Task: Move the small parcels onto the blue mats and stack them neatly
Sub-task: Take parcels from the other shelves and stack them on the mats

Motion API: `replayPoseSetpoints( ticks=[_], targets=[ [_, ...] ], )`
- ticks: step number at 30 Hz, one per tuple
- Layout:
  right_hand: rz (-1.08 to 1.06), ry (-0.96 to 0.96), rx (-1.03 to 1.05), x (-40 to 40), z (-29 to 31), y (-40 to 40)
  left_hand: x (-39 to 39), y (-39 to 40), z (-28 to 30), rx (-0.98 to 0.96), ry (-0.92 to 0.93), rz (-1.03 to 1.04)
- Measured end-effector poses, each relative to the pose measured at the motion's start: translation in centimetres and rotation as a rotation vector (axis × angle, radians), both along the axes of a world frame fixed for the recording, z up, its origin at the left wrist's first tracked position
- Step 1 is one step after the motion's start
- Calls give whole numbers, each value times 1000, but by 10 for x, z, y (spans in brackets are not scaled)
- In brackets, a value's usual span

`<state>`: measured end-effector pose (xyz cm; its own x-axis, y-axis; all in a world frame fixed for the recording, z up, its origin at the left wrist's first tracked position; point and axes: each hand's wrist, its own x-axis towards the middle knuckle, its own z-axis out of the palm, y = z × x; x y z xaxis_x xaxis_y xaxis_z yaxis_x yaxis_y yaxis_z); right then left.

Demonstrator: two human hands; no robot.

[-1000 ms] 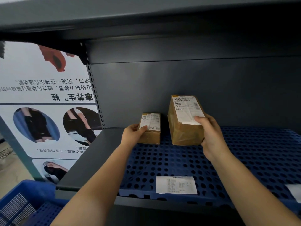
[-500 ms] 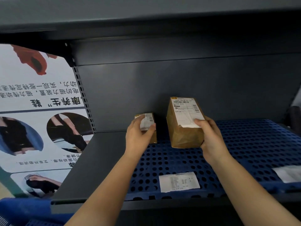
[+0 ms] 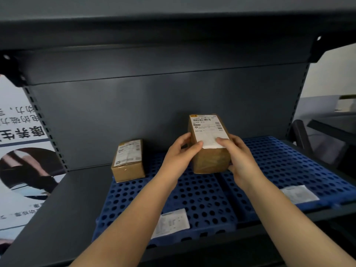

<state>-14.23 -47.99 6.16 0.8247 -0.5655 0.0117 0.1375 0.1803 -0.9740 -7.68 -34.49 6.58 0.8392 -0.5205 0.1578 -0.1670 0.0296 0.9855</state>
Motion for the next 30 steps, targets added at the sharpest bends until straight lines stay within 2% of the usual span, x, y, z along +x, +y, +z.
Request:
replayPoseSetpoints(
  ticks=[8,18,30],
  targets=[
    [164,171,-129,19,12,-91,16,-79,-6,52,100,64],
    [322,314,-202,47,-4,-157,33,-143,-22,92,275,120],
    [377,254,-221,58,-15,-162,35,-156,-23,56,312,250]
  ],
)
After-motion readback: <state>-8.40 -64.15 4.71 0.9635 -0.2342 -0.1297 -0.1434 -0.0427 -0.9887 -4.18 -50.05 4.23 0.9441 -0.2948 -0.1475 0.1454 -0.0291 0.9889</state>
